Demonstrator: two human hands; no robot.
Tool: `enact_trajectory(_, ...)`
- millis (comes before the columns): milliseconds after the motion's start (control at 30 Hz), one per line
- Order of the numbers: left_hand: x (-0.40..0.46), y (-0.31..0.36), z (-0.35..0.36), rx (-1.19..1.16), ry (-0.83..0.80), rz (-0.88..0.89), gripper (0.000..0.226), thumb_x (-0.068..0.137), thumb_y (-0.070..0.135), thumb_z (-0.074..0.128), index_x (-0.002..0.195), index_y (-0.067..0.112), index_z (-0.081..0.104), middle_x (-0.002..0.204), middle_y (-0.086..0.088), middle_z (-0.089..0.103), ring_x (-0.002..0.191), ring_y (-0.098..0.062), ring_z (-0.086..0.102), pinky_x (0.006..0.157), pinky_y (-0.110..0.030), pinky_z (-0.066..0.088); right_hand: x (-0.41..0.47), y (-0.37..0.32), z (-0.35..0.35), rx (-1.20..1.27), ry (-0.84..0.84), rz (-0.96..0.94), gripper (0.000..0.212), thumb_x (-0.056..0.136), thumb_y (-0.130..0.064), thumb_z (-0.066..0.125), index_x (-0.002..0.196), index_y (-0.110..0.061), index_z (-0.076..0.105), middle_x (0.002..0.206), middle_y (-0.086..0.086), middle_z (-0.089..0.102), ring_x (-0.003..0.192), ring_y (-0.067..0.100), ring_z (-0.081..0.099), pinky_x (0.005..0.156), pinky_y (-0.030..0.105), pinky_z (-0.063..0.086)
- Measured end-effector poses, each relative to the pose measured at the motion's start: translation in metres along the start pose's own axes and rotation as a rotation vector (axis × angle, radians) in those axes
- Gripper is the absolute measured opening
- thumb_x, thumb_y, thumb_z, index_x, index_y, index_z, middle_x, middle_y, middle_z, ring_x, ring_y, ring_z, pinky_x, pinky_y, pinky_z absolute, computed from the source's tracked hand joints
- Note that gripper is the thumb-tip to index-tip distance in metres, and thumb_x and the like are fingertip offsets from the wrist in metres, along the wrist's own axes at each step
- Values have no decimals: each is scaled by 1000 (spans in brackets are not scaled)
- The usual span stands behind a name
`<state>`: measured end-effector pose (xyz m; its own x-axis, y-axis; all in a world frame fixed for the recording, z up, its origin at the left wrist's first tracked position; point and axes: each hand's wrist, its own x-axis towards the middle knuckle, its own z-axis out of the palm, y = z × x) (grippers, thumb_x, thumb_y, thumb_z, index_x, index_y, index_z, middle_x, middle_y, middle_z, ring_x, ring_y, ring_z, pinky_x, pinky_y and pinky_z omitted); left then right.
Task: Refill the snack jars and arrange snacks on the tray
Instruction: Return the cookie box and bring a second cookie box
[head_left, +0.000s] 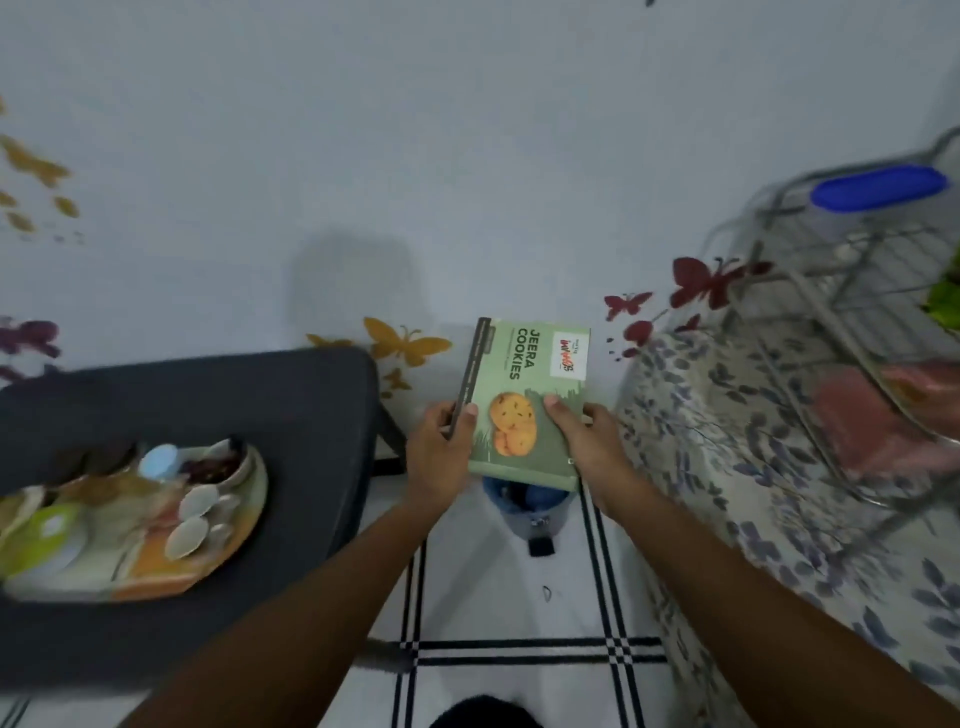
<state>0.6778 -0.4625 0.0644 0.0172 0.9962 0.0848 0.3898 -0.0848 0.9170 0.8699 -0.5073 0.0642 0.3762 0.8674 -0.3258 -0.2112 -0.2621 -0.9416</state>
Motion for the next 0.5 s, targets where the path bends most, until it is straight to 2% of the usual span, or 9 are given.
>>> enact_trajectory(67, -11, -1, -40, 13, 85, 13, 10, 99, 44, 63, 92, 37, 65, 82, 18, 72, 77, 4, 68, 60, -11, 49, -17, -6, 32, -9, -66, -26, 53, 85, -51, 76, 120, -15, 59, 109, 2, 73, 81, 8, 75, 60, 21, 57)
enact_trajectory(133, -23, -1, -79, 38, 154, 8, 9, 99, 44, 64, 92, 39, 62, 83, 17, 71, 77, 11, 65, 60, -8, 46, -35, -10, 64, -7, -138, -43, 55, 85, -51, 76, 122, -15, 58, 111, 2, 72, 82, 8, 75, 59, 20, 57)
enact_trajectory(233, -45, -13, -143, 28, 246, -81, 13, 99, 45, 63, 98, 32, 64, 92, 8, 72, 80, 1, 67, 70, -22, 53, -65, -6, 120, -44, -241, -39, 64, 81, -56, 77, 127, -17, 55, 115, 0, 71, 91, 12, 74, 66, 24, 60)
enact_trajectory(300, -62, -20, -180, 31, 277, -117, 16, 100, 46, 62, 92, 32, 63, 88, 6, 71, 79, -4, 66, 65, -18, 52, -83, 0, 153, -97, -292, -36, 65, 81, -60, 75, 127, -18, 55, 113, -1, 71, 95, 15, 72, 76, 32, 62)
enact_trajectory(367, -83, -33, -226, 58, 319, -164, 20, 100, 49, 60, 91, 31, 63, 84, 9, 70, 78, -5, 65, 57, -12, 46, -108, 11, 195, -141, -339, -38, 53, 83, -62, 72, 116, -23, 57, 108, -3, 72, 89, 11, 73, 66, 25, 60)
enact_trajectory(400, -94, -42, -251, 69, 341, -214, 23, 100, 51, 58, 93, 30, 65, 85, 10, 69, 81, -8, 67, 58, -14, 45, -122, 20, 217, -159, -365, -42, 47, 85, -62, 71, 110, -25, 58, 106, -4, 72, 85, 9, 73, 61, 21, 58)
enact_trajectory(433, -102, -49, -271, 49, 352, -281, 28, 100, 54, 56, 95, 28, 66, 88, 8, 71, 86, -13, 68, 62, -18, 46, -132, 28, 235, -178, -387, -41, 44, 86, -61, 70, 108, -24, 59, 105, -3, 73, 84, 9, 73, 60, 21, 58)
enact_trajectory(500, -123, -68, -316, -154, 311, -499, 48, 98, 68, 47, 99, 27, 71, 100, -1, 76, 95, -20, 71, 79, -31, 56, -158, 48, 278, -223, -438, -25, 52, 88, -61, 68, 116, -18, 61, 109, 1, 73, 89, 15, 74, 74, 31, 62)
